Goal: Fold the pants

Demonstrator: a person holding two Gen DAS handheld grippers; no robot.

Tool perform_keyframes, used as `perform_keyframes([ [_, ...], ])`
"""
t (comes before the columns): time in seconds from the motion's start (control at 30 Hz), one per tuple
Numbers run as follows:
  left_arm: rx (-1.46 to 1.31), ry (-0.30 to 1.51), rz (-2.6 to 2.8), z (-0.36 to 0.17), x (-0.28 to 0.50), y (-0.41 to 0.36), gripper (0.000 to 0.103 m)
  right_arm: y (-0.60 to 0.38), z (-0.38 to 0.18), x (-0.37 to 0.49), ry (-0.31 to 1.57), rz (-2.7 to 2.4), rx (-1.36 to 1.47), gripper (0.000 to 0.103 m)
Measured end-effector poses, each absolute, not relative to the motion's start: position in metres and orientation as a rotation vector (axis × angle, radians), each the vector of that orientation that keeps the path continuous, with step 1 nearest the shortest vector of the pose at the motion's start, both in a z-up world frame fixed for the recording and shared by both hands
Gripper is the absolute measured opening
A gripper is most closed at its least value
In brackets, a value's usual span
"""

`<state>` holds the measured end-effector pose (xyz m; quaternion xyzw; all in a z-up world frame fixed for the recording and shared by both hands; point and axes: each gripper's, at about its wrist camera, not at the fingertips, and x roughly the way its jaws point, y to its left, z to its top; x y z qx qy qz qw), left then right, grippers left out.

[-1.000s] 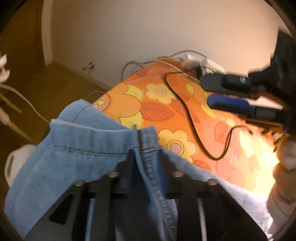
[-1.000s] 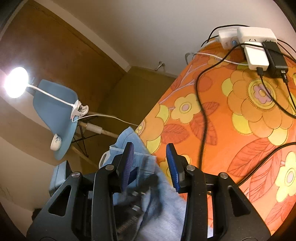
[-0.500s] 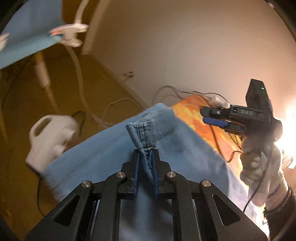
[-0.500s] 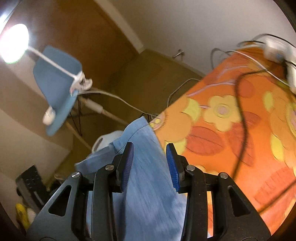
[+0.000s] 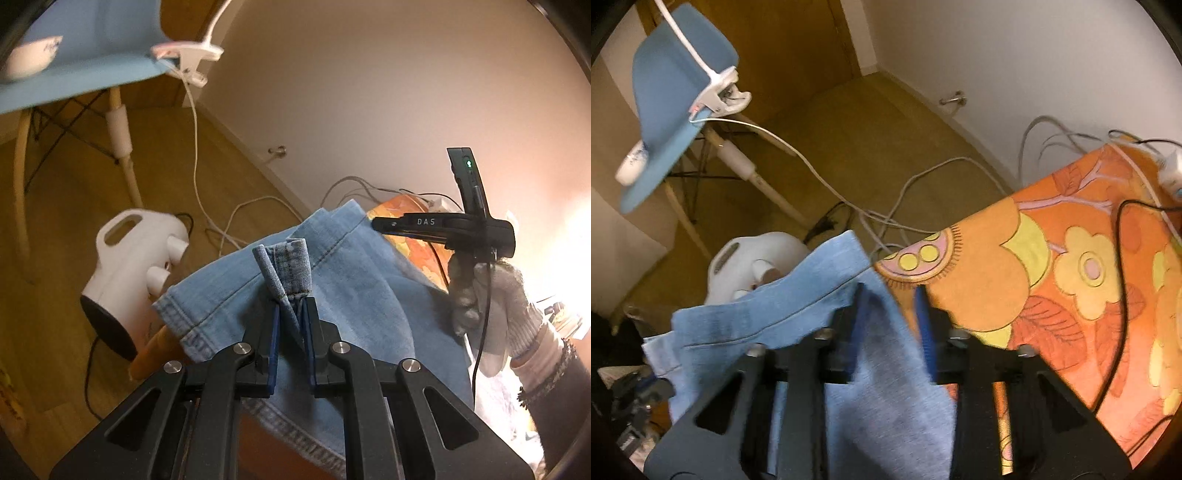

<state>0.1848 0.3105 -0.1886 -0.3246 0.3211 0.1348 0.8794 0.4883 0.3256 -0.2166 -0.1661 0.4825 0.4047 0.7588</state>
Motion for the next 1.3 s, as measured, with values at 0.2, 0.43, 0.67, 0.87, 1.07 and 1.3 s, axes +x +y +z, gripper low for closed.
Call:
perform_keyframes([
  [0.2,-0.7,0.644,0.356,-0.185,0.164,0.334,0.008,0.33,-0.214,0.489,1.011,0.811,-0.395,0.007],
  [0.43,-0.69,0.688,0.277,-0.178,0.168,0.343,0.02,0.312,-0.163,0.445,0.961,0.958,-0.407,0.039],
  [0.67,-0.74,0.762,0.266,-0.192,0.184,0.343,0.041,0.271,-0.139,0.341,1.073,1.247,-0.503,0.049],
  [0.87,-0.742,0.754,0.279,-0.191,0.189,0.346,0.01,0.26,-0.177,0.28,1.18,1.234,-0.632,0.051],
  [1.07,-0.722,0.742,0.287,-0.187,0.191,0.347,0.006,0.256,-0.201,0.253,1.096,1.157,-0.747,0.051],
  [1.3,-0.711,0.711,0.286,-0.174,0.188,0.35,0.005,0.257,-0.204,0.251,1.052,1.105,-0.758,0.012],
])
